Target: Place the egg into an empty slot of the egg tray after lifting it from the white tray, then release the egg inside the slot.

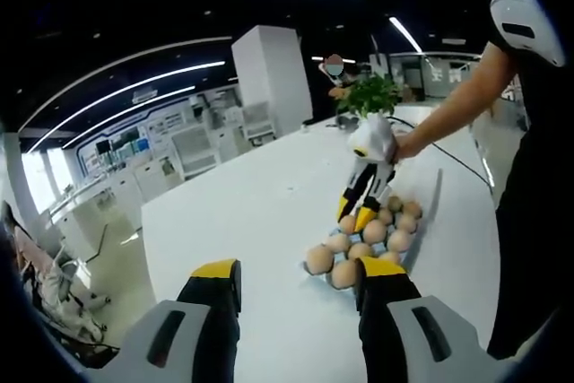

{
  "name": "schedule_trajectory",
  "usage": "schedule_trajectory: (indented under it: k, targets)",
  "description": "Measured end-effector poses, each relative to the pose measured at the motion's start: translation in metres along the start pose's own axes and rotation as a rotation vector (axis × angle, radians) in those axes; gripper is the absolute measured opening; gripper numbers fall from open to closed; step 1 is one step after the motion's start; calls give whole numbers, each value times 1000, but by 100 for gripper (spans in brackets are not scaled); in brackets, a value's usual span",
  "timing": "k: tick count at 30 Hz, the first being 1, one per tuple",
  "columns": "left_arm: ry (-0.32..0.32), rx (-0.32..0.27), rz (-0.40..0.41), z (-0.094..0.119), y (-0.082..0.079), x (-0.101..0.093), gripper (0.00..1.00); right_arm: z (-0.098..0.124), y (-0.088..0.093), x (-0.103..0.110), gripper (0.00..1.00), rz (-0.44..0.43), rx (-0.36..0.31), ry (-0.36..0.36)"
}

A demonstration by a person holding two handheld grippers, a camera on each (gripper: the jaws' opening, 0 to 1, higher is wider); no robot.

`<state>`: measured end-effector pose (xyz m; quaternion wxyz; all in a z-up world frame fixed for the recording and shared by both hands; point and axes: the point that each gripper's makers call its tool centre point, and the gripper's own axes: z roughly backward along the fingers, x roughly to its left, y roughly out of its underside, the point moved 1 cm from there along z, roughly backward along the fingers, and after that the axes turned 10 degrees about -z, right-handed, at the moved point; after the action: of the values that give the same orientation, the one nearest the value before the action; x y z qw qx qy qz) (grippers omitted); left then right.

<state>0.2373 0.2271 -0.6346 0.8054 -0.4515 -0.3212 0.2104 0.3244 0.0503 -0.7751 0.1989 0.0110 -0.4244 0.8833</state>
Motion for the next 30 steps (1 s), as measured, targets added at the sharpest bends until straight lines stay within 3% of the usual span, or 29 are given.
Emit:
schedule_trajectory:
  k: [17,30]
  targets:
    - [2,0,-1,0,-1,0,51,1,0,0,26,27,-8,-14]
    - [-2,0,-4,0,-2,3,50,10,-9,2,27,11,-85,-11]
